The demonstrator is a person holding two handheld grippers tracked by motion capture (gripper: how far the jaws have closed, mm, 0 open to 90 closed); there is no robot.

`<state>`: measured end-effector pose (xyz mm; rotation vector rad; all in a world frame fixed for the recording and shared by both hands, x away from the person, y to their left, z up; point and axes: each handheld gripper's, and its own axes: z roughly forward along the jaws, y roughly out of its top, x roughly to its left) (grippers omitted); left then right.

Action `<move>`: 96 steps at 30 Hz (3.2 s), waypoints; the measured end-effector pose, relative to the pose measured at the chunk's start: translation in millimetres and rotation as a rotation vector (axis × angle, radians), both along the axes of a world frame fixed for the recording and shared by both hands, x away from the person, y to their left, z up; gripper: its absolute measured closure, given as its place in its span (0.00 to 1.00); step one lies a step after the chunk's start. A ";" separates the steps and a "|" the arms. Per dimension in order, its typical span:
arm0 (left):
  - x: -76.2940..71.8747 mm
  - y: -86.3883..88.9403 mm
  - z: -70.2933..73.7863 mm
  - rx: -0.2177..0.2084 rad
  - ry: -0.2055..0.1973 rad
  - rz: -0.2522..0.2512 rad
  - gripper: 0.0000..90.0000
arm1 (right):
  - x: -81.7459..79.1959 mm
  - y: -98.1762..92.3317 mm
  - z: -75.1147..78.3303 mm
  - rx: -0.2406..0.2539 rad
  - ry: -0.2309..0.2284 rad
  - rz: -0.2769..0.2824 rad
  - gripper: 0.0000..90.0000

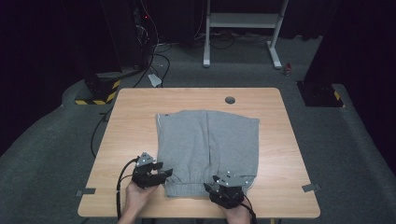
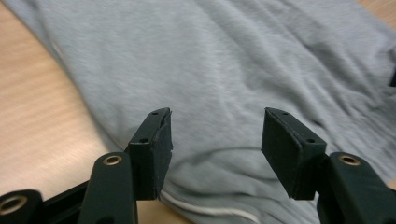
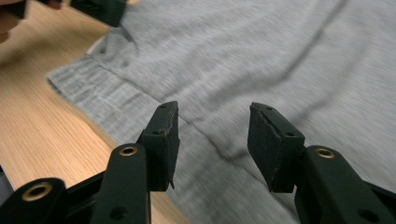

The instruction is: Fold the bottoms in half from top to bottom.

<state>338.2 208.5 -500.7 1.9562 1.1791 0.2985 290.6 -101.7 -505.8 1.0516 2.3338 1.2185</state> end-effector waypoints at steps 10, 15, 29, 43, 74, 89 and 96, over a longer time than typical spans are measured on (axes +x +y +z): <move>41.6 15.3 10.8 0.064 0.026 0.083 0.43 | 6.9 46.8 4.5 -0.010 -0.004 0.119 0.59; 66.7 20.7 14.0 0.109 0.026 0.131 0.44 | 8.8 76.2 0.6 -0.038 0.009 0.187 0.57; 136.7 13.0 11.5 0.184 0.080 0.202 0.41 | 7.6 119.6 -3.4 -0.091 0.021 0.283 0.48; 155.6 13.1 -12.2 0.247 0.046 0.272 0.47 | -1.3 142.5 -14.2 -0.247 -0.051 0.320 0.48; 152.4 23.0 13.8 0.058 0.032 0.181 0.95 | -6.0 127.8 -0.5 -0.219 -0.007 0.314 0.94; 138.3 32.3 46.1 -0.081 -0.052 0.164 0.96 | -11.3 105.3 26.8 -0.148 -0.019 0.308 0.94; 135.7 32.3 58.6 -0.078 -0.076 0.151 0.96 | -11.4 97.8 38.1 -0.111 -0.022 0.304 0.94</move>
